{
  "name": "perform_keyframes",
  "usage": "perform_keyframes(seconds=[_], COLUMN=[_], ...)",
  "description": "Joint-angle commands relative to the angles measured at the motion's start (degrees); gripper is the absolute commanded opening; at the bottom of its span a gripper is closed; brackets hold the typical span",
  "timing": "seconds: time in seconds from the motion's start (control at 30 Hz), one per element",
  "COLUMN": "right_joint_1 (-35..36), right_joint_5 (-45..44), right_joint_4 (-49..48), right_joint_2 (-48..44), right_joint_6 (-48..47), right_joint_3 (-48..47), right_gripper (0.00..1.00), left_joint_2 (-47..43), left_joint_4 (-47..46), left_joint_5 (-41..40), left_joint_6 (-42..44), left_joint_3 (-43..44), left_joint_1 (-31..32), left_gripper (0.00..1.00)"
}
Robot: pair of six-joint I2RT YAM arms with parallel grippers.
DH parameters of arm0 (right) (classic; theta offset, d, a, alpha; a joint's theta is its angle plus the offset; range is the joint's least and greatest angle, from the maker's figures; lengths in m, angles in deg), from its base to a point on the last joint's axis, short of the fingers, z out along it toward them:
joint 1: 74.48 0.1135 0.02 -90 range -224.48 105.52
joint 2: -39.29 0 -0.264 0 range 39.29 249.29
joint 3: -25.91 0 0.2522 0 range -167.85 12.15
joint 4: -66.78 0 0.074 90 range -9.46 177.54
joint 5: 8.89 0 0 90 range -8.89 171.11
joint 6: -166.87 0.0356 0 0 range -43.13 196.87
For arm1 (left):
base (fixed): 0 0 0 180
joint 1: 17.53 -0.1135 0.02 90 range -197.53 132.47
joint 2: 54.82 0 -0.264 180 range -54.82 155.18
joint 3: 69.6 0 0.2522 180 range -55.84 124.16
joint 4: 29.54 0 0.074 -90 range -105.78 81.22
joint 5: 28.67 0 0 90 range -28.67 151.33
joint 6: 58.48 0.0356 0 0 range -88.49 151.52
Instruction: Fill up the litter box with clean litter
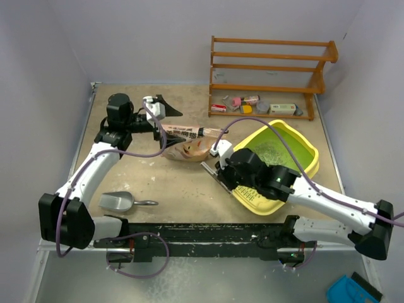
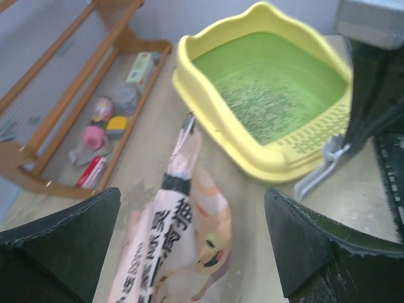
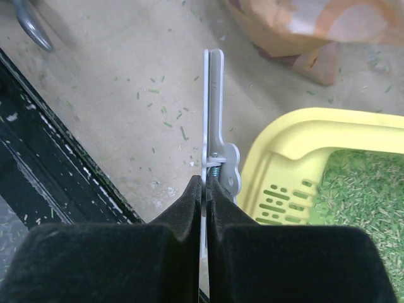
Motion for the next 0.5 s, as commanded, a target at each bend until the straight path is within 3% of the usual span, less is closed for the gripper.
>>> perform_keyframes(seconds=[0.0, 0.13, 0.3, 0.37, 0.43, 0.47], right_joint_1=[-0.05, -0.01, -0.01, -0.01, -0.04, 0.0], right_joint_5=[-1.66, -0.91, -1.83, -2.28, -3.38, -3.89], right_joint_4=[-2.55, -1.21, -0.13, 0.55, 1.65, 2.21], right_joint_2=[-6.41, -8.49, -10.22, -10.29, -10.22, -10.28], right_joint_6=[-0.23, 0.73, 0.58, 0.32, 0.08, 0.04], right_joint_3=[-0.05, -1.45, -1.3, -1.51, -2.21, -2.45], right_gripper=[0.0, 0.0, 0.0, 0.0, 0.0, 0.0], left_joint_2=[1.08, 3.81, 11.43, 15.67, 20.74, 23.75], left_joint_4=[-9.07, -29.82, -48.0, -62.48, -84.61, -92.26], left_joint_5=[12.72, 13.29, 12.58, 13.79, 11.3, 10.05], left_joint_6=[-9.39, -30.65, -62.74, -77.31, -95.99, -104.4], left_joint_3=[-2.13, -5.88, -3.58, -2.75, -3.41, -3.38], left_joint_1=[-0.06, 0.45, 4.24, 5.96, 6.44, 6.41], left_gripper=[0.99, 0.99, 0.99, 0.99, 0.98, 0.7])
